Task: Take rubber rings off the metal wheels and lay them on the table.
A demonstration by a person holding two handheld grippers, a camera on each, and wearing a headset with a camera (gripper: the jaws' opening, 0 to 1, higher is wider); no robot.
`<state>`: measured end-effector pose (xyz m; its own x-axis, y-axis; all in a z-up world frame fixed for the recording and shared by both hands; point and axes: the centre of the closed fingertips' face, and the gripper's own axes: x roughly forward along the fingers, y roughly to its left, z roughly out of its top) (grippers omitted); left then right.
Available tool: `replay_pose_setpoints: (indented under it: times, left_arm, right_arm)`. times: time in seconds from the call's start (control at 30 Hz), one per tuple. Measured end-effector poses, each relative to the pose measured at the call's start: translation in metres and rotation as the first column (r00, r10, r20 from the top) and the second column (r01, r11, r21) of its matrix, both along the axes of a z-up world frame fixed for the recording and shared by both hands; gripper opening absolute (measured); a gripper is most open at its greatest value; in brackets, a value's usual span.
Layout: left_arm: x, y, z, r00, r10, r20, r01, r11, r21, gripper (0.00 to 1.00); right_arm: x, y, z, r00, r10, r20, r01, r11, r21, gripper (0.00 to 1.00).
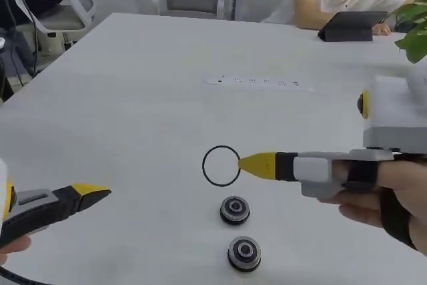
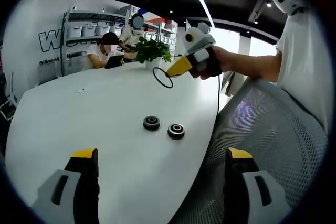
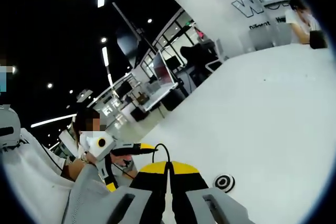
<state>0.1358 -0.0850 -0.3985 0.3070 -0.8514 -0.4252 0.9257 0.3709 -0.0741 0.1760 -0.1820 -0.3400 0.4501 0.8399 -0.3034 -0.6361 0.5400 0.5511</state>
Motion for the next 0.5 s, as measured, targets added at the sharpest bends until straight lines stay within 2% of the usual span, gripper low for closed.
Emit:
replay_pose_setpoints:
  times: [0.3,0.43,0.5]
  left_arm:
    - [-0.003,-0.002,-0.001,1.000,-0.001,-0.006,0.001,1.000,-0.003,0.99]
    - [-0.004,-0.002,-0.002,1.000,0.001,-0.010,-0.001,1.000,-0.005,0.99]
    - [-0.005,-0.002,-0.002,1.000,0.002,-0.012,-0.002,1.000,-0.004,0.99]
  right_arm:
    - [0.001,0.022,-0.006,0.997,0.076,0.018,-0.074,0.993,-0.090,0.00]
    - [0.002,0.035,-0.012,0.993,0.119,0.021,-0.115,0.983,-0.142,0.00]
    - [0.001,0.041,-0.019,0.989,0.144,0.019,-0.138,0.974,-0.181,0.00]
